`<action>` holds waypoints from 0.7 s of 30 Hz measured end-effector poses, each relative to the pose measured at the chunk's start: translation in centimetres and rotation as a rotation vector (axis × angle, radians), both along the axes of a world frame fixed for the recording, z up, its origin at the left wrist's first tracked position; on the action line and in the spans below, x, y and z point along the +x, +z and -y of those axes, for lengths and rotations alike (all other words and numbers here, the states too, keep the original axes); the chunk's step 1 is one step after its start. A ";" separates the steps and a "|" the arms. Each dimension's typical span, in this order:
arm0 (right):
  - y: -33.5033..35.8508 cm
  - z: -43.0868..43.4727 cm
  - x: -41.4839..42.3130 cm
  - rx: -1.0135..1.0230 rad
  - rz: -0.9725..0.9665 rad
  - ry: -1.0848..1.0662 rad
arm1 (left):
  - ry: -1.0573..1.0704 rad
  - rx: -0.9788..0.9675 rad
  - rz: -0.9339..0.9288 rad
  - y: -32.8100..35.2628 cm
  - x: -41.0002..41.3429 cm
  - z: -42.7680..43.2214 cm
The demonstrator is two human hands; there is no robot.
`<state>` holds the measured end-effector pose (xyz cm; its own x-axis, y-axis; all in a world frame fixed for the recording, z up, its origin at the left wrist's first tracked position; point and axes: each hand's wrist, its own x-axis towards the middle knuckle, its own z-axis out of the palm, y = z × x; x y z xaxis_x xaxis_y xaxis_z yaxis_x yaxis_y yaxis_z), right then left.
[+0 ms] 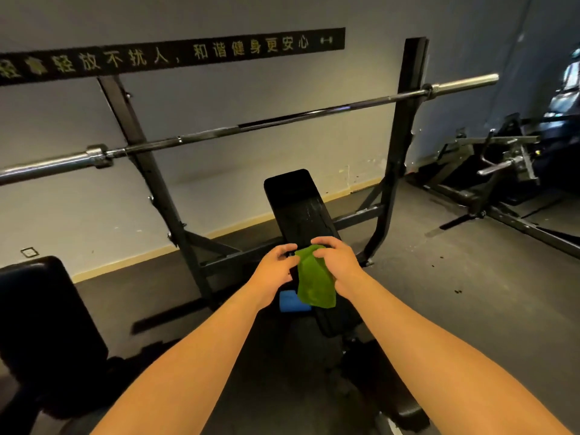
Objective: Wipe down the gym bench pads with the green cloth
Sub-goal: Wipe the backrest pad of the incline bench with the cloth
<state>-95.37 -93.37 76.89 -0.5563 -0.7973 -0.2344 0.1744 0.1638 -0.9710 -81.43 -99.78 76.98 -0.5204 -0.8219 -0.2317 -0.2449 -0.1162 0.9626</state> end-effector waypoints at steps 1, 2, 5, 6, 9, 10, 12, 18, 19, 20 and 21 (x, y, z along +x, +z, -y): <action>0.3 2.6 -0.9 -0.007 0.004 0.020 | -0.015 -0.028 0.004 0.3 -0.9 2.3; 0.5 5.0 -1.6 -0.017 -0.003 0.042 | -0.018 -0.063 0.003 0.5 -1.6 4.4; 1.3 11.6 -2.6 -0.046 -0.070 0.100 | -0.017 -0.165 0.056 0.9 -3.0 10.4; 1.4 13.4 -2.7 -0.053 -0.101 0.113 | -0.011 -0.190 0.082 0.7 -3.3 12.2; 1.1 18.2 -3.4 -0.070 -0.198 0.103 | 0.022 -0.272 0.133 0.1 -4.4 17.3; 0.8 20.5 -4.0 -0.068 -0.228 0.086 | 0.026 -0.298 0.146 -0.2 -4.9 19.6; 0.3 23.8 -4.7 -0.061 -0.317 0.061 | 0.023 -0.344 0.175 -0.6 -5.6 23.1; -1.6 34.9 -7.1 -0.035 -0.497 0.067 | -0.040 -0.345 0.210 -2.9 -8.4 35.4; -2.0 36.5 -7.7 -0.022 -0.508 0.074 | -0.057 -0.329 0.220 -3.0 -9.0 37.1; -2.4 37.9 -8.3 -0.006 -0.522 0.076 | -0.064 -0.314 0.220 -3.2 -9.6 38.6; -2.9 39.5 -8.9 0.016 -0.530 0.075 | -0.068 -0.307 0.217 -3.4 -10.3 40.3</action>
<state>-104.31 -132.88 74.03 -0.5436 -0.8378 0.0509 -0.3523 0.1726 -0.9198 -91.77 -140.10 73.53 -0.5420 -0.8355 -0.0906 -0.4437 0.1930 0.8751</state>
